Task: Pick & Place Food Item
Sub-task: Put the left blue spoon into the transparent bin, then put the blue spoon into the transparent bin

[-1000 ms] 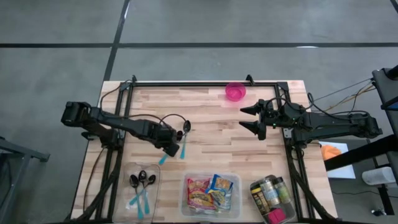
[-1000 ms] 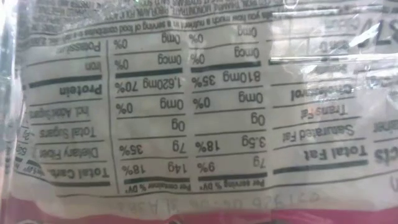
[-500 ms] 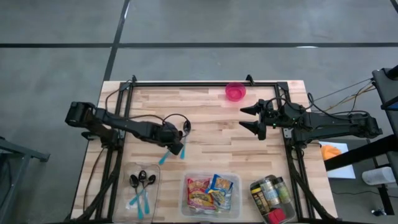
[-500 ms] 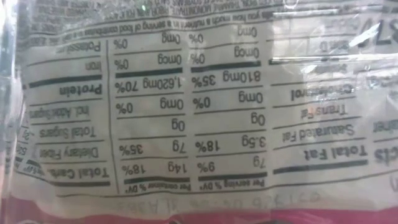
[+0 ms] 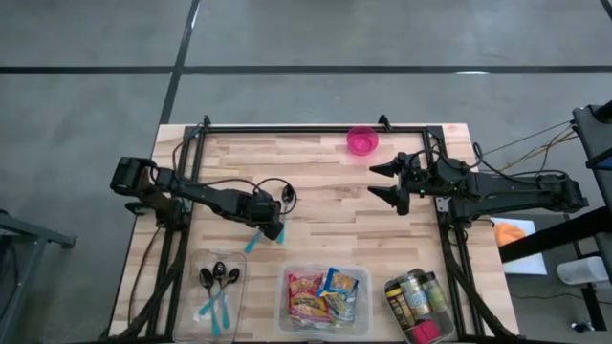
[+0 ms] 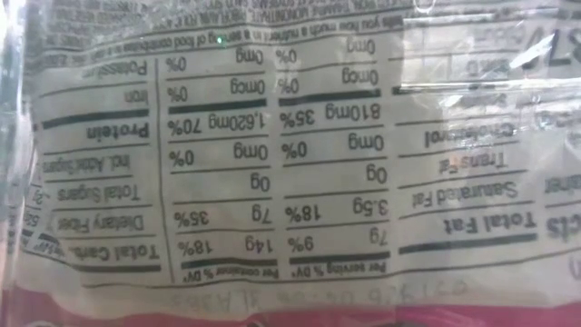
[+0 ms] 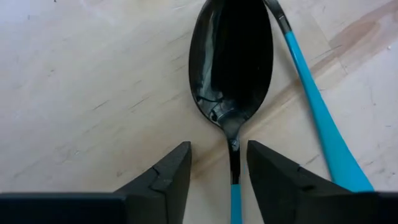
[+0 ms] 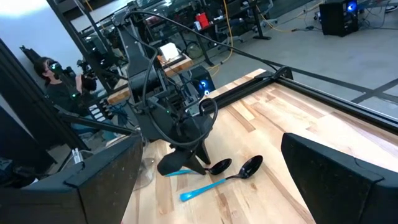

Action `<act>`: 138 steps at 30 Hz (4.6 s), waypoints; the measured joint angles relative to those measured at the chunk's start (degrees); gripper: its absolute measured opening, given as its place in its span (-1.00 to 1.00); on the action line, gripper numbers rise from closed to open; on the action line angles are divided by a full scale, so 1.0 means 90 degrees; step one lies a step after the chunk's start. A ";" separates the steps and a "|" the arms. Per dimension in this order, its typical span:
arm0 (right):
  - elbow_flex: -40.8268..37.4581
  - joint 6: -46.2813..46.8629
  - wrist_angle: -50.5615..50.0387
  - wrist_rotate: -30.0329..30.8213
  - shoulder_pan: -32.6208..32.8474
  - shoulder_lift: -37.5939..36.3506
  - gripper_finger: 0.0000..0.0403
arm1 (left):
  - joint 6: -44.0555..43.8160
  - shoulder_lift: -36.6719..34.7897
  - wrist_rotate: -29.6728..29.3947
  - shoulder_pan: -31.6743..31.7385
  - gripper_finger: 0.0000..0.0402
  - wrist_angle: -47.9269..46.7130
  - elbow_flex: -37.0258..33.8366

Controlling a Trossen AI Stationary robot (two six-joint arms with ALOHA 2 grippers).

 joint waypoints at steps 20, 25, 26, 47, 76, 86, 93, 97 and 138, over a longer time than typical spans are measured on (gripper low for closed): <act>0.0001 0.0002 0.0000 0.0000 0.0000 -0.0002 0.89 | -0.0194 -0.0083 0.0048 0.0005 -0.95 -0.0132 -0.0011; 0.0001 0.0001 0.0000 0.0000 0.0000 -0.0002 0.89 | -0.0194 -0.0106 0.0071 0.0005 -0.97 -0.0143 -0.0012; 0.0002 0.0001 0.0000 0.0000 0.0000 -0.0002 0.89 | -0.0194 -0.0127 0.0102 0.0007 -0.97 -0.0149 -0.0012; 0.0002 0.0000 0.0000 0.0000 0.0000 -0.0001 0.89 | -0.1639 -0.3032 0.0339 0.0031 -0.98 -0.2701 0.0920; 0.0000 0.0002 0.0000 0.0000 0.0002 -0.0002 0.89 | -0.9895 -0.3749 0.0513 -0.5335 -0.98 -0.3274 0.0957; 0.0001 0.0000 0.0001 0.0000 0.0000 -0.0001 0.89 | -1.0038 -0.2960 0.0377 -0.5914 -0.98 -0.2959 0.0957; 0.0002 0.0000 0.0000 0.0000 0.0002 -0.0001 0.89 | -0.9456 -0.2138 0.0261 -0.5911 -0.98 -0.3031 0.0957; 0.0000 0.0001 0.0000 0.0000 0.0002 -0.0002 0.89 | -0.9368 -0.1538 0.0261 -0.5909 -0.98 -0.2978 0.0952; 0.0002 0.0002 0.0002 0.0000 0.0002 -0.0002 0.89 | -0.9232 -0.1996 0.0121 -0.5906 -0.18 -0.2448 0.0954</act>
